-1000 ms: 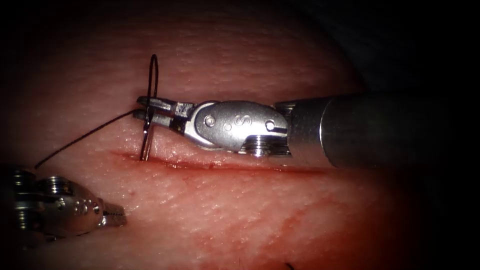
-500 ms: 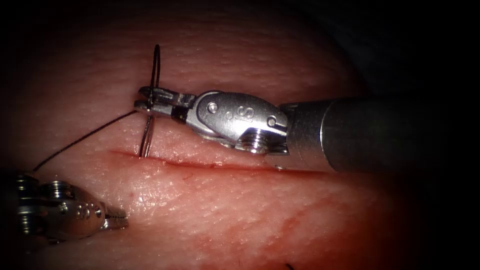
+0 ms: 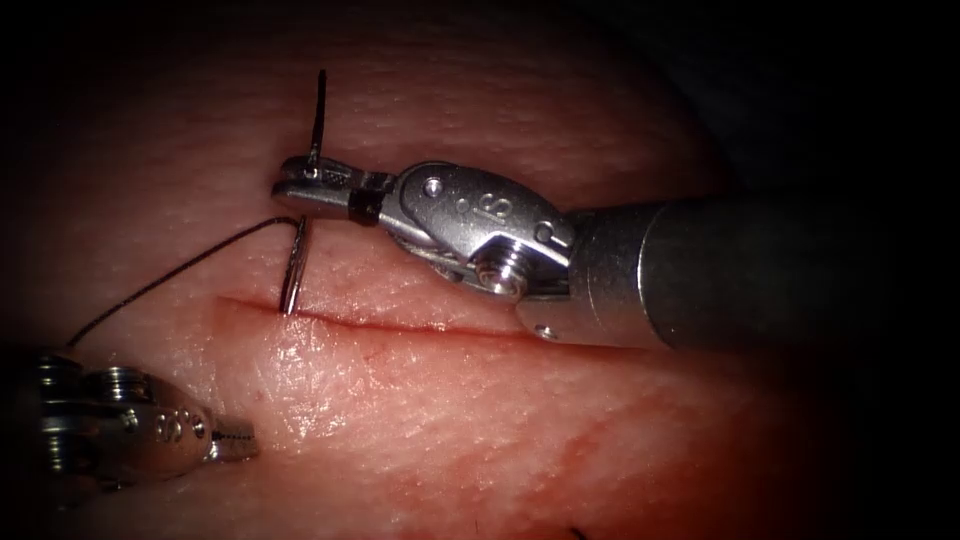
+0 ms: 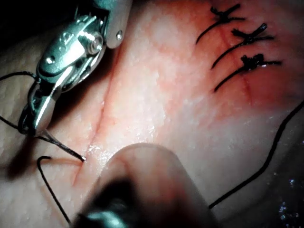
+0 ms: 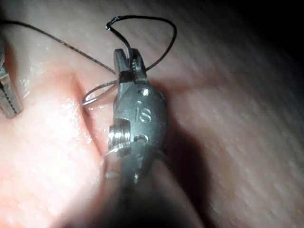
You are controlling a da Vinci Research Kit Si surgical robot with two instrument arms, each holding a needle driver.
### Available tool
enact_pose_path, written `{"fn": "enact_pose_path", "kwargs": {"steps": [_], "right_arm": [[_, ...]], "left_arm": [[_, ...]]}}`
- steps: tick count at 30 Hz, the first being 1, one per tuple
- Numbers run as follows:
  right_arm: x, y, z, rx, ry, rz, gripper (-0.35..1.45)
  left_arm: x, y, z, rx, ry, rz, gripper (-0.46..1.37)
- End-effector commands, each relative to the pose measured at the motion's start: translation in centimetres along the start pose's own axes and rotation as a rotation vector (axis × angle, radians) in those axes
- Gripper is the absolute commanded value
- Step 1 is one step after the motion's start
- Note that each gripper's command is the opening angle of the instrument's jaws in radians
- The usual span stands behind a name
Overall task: Wound Closure
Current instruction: Pass the needle through the bottom of the cut with the right driver
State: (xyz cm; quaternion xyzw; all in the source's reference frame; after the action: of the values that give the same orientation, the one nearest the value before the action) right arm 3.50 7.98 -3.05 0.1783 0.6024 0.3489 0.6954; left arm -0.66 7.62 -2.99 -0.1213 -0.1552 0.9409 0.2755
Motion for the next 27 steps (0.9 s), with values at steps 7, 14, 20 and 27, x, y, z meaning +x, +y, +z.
{"fn": "enact_pose_path", "kwargs": {"steps": [7, 14, 20, 27], "right_arm": [[0.00, 0.00, 0.01, 0.011, 0.001, 0.101, -0.35], [0.01, 0.02, 0.01, 0.014, 0.002, 0.190, -0.35], [0.01, 0.01, 0.01, 0.027, 0.003, 0.267, -0.35], [0.00, 0.00, 0.03, 0.045, 0.002, 0.360, -0.35]], "left_arm": [[-0.02, -0.01, -0.01, -0.007, 0.000, 0.002, -0.35], [-0.03, -0.01, 0.00, -0.006, 0.001, 0.002, -0.35], [-0.04, -0.01, 0.01, -0.005, 0.002, 0.003, -0.35], [-0.06, -0.02, 0.02, -0.008, 0.001, 0.005, -0.35]]}}
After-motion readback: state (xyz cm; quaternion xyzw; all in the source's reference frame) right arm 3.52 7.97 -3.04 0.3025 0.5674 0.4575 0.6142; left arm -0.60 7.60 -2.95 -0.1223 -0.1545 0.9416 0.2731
